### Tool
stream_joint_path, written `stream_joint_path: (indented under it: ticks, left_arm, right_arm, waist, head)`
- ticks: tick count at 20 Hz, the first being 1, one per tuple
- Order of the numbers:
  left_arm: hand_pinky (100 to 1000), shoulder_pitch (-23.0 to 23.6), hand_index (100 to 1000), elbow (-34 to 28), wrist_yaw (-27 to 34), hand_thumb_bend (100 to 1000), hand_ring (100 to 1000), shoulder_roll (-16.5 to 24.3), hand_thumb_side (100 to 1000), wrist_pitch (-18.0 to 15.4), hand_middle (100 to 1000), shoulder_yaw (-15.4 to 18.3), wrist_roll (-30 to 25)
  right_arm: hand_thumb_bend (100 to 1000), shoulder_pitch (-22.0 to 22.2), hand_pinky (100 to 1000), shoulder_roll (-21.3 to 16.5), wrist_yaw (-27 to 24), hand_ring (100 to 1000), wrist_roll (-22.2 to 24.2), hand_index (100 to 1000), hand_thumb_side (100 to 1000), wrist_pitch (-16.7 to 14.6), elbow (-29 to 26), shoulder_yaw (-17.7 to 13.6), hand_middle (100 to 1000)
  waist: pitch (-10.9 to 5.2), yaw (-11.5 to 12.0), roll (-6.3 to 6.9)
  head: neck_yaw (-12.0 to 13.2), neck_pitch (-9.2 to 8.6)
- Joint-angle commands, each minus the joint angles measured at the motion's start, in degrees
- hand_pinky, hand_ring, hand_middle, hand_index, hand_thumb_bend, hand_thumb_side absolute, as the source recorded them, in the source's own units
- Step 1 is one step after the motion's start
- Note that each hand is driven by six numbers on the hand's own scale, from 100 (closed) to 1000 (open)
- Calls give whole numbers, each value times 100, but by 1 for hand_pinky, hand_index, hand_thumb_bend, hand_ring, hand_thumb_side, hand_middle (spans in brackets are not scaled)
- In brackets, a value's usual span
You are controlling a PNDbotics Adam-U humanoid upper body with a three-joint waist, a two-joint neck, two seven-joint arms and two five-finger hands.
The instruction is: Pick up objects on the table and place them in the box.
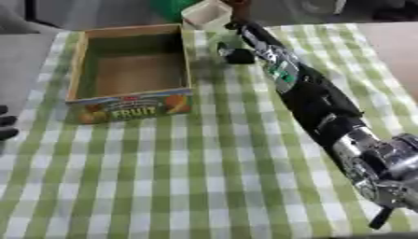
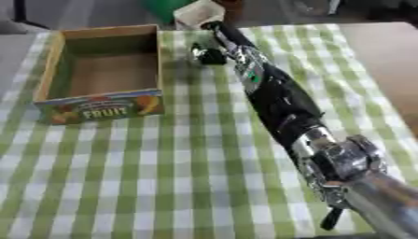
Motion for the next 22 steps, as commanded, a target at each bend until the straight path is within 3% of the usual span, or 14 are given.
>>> stream_joint_path:
  ticks: [1, 4, 6, 7, 9, 10, 12, 14, 18, 22]
  left_arm:
    - [786, -85, 685, -86, -13, 225, 774, 40, 277, -15, 728, 47, -17]
    - [786, -89, 685, -84, -17, 225, 774, 32, 279, -15, 728, 48, -19]
    - [786, -93, 685, -83, -19, 225, 774, 29, 281, -16, 728, 47, -23]
    - [786, -94, 685, -83, -21, 225, 774, 27, 281, -16, 728, 48, -24]
    - [787, -96, 685, -82, -22, 225, 774, 22, 282, -17, 728, 50, -23]
    - [787, -98, 685, -82, -22, 225, 774, 21, 282, -17, 728, 48, -26]
    - [787, -103, 685, -82, -21, 224, 774, 18, 281, -18, 728, 48, -28]
    - [787, -108, 686, -82, -19, 222, 774, 21, 280, -18, 728, 47, -29]
    - [787, -114, 686, -85, -11, 219, 774, 28, 277, -18, 728, 49, -27]
    - [787, -112, 686, -84, -2, 217, 773, 40, 275, -13, 729, 52, -22]
  right_arm:
    - [100, -100, 894, -82, -26, 897, 283, 939, 574, -30, -47, 30, 900]
    - [100, -70, 867, -63, 42, 876, 533, 938, 582, -18, -38, 50, 896]
    - [100, -40, 838, -50, 150, 853, 674, 932, 445, -10, -30, 68, 890]
    - [100, -28, 814, -48, 214, 831, 733, 929, 312, -1, -27, 71, 883]
    - [100, -10, 747, -48, 374, 763, 811, 906, 202, 44, -33, 70, 844]
    - [100, -5, 713, -50, 459, 732, 810, 896, 210, 78, -44, 65, 826]
    - [100, 2, 590, -55, 609, 585, 733, 836, 225, 140, -74, 51, 717]
    - [100, 5, 519, -69, 773, 493, 541, 766, 225, 206, -114, 43, 619]
    - [100, 8, 336, -96, 990, 267, -117, 527, 193, 346, -187, 5, 390]
    - [100, -10, 279, -146, 967, 208, -782, 436, 173, 401, -265, -4, 296]
  waist:
    - [-66, 28, 20]
    - [-33, 41, 29]
    - [-11, 44, 36]
    - [-3, 43, 39]
    - [6, 40, 44]
    - [7, 37, 46]
    - [3, 31, 48]
    - [-8, 24, 46]
    - [-44, 9, 36]
    - [-97, -18, 15]
  head:
    - [-40, -78]
    - [-60, -103]
    - [-67, -110]
    - [-70, -110]
    - [-76, -108]
    - [-78, -108]
    - [-82, -116]
    - [-90, -126]
    - [-96, -146]
    - [-98, -150]
